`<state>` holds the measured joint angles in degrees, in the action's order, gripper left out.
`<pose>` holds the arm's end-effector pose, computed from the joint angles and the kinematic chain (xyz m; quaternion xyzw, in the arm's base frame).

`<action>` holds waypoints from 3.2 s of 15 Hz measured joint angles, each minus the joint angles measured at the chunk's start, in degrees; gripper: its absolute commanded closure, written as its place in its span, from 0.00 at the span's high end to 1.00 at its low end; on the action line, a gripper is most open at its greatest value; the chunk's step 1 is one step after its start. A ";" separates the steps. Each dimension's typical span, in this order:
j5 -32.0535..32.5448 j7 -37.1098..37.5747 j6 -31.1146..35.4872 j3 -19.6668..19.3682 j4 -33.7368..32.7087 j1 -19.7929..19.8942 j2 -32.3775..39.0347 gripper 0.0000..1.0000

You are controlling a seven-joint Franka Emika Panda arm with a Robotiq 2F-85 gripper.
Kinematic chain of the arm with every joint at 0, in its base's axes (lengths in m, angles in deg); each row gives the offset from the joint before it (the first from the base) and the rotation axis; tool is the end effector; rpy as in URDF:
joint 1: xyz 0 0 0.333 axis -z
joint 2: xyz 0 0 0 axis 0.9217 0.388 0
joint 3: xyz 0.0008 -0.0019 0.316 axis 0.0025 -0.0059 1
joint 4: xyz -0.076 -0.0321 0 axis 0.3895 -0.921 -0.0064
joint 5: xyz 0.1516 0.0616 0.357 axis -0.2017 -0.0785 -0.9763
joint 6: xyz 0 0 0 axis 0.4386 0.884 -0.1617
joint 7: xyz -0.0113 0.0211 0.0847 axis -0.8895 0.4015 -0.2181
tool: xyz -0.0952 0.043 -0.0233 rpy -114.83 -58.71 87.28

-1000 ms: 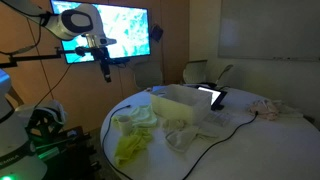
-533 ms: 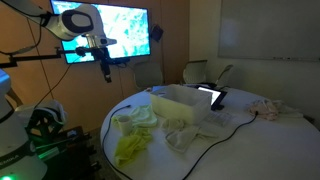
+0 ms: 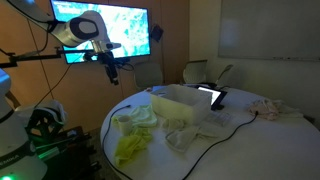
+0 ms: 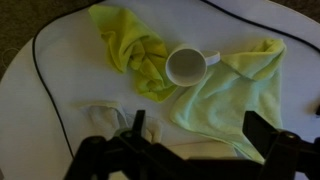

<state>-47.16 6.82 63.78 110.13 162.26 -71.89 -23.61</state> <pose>0.3728 0.1685 0.3871 0.9953 -0.0048 0.0737 0.0623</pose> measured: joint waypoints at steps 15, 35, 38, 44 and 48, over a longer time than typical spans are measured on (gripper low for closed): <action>17.37 5.54 13.43 -5.34 -10.79 -0.08 26.02 1.00; 48.01 34.67 27.72 -29.00 -29.62 -17.74 56.74 1.00; 51.89 38.39 31.02 -31.36 -30.95 -19.14 59.99 1.00; 54.85 42.72 36.26 -34.13 -33.72 -20.78 66.21 1.00; 54.86 43.71 38.89 -35.05 -35.55 -20.89 69.32 1.00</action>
<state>7.70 50.53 102.68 75.08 126.71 -92.77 45.71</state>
